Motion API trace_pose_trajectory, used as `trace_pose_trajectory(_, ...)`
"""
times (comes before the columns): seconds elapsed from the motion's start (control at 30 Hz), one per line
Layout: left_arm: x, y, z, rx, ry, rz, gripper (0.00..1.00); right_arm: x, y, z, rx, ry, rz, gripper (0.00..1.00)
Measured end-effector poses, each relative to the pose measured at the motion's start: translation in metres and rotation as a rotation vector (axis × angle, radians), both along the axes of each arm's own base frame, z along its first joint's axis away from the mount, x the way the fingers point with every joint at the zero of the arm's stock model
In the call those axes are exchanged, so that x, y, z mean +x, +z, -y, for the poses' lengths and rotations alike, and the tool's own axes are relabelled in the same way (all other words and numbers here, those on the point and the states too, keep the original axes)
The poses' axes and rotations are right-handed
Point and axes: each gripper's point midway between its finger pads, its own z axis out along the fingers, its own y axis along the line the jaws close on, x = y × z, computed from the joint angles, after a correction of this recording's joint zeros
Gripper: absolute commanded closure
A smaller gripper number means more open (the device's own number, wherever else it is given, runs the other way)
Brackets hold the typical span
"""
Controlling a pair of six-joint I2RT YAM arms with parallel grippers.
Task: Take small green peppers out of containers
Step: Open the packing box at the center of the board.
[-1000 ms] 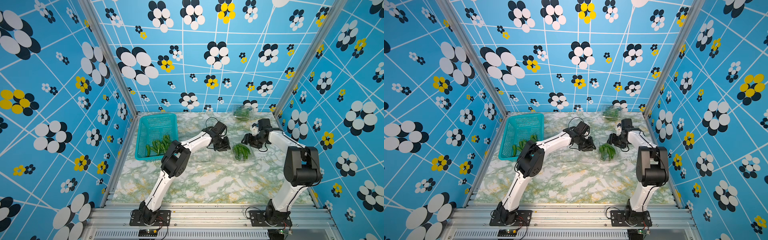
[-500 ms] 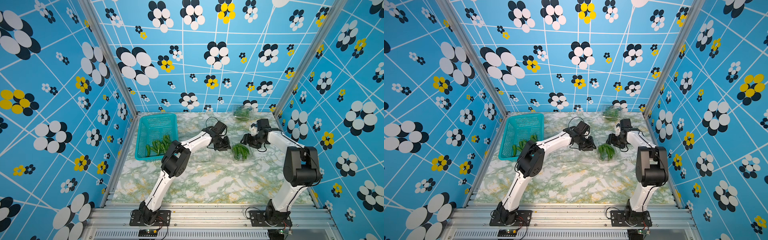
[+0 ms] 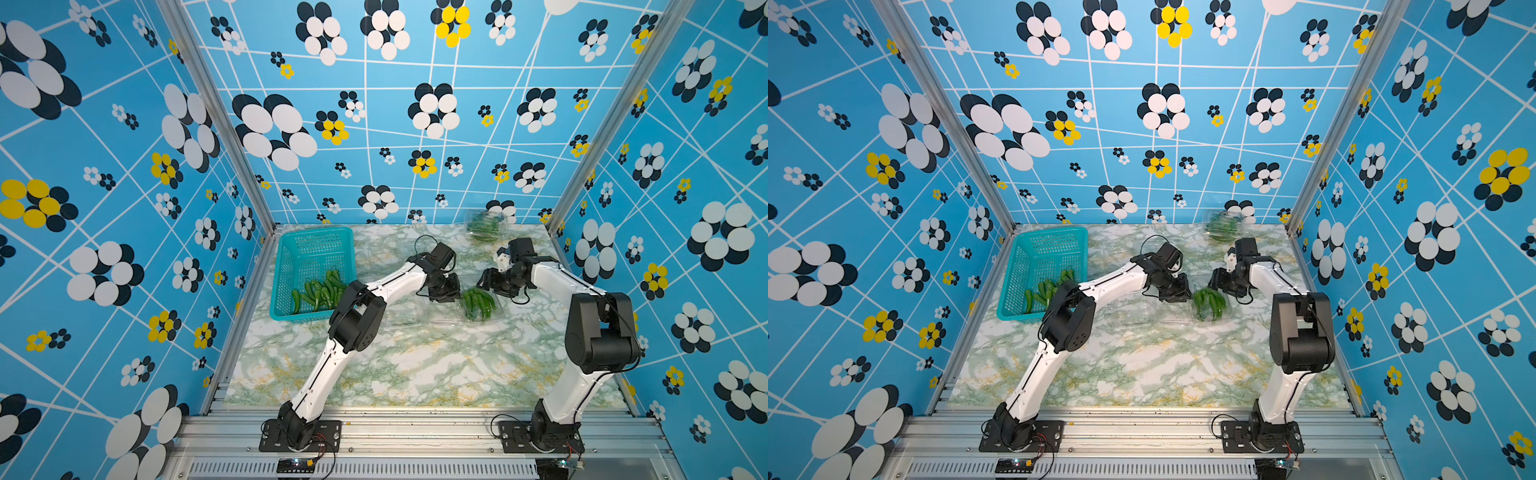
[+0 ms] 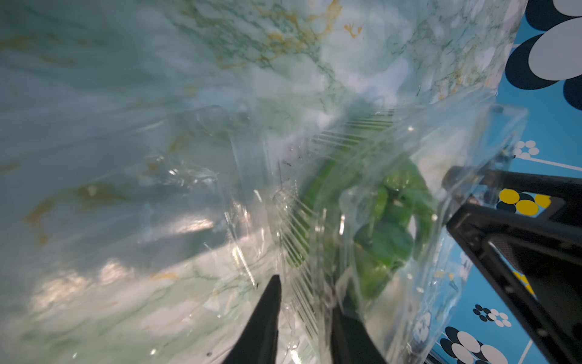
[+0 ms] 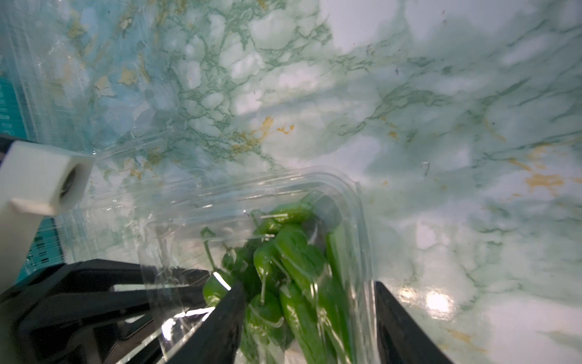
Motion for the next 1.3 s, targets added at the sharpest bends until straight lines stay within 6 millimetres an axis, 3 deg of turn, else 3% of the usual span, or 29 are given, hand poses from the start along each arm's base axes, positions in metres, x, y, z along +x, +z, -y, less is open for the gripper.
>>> trace_pose_trajectory(0.2,0.001,-0.001,0.001,0.002,-0.008,0.005,0.92,0.001,0.002,-0.001,-0.002,0.007,0.0,0.35)
trace_pose_trajectory(0.33,0.001,-0.002,0.0,0.011,-0.004,0.007,0.96,0.007,0.011,0.001,-0.036,0.016,0.013,0.34)
trace_pose_trajectory(0.57,0.0,-0.003,-0.006,0.043,0.008,0.003,0.98,0.042,0.051,0.026,-0.193,-0.053,0.135,0.31)
trace_pose_trajectory(0.7,-0.001,-0.001,-0.01,0.061,0.016,0.001,0.98,0.047,0.07,0.035,-0.248,-0.072,0.186,0.34)
trace_pose_trajectory(0.83,-0.002,-0.001,-0.014,0.081,0.024,-0.003,0.98,0.033,0.09,0.026,-0.261,-0.029,0.208,0.34)
trace_pose_trajectory(1.0,-0.003,-0.001,-0.017,0.094,0.027,-0.007,0.98,-0.007,0.104,-0.036,-0.246,0.139,0.227,0.35)
trace_pose_trajectory(1.13,-0.004,0.0,-0.018,0.097,0.028,-0.01,0.98,-0.041,0.081,-0.072,-0.252,0.255,0.177,0.35)
trace_pose_trajectory(1.3,-0.005,0.0,-0.019,0.103,0.03,-0.012,0.98,-0.067,0.048,-0.078,-0.301,0.293,0.101,0.35)
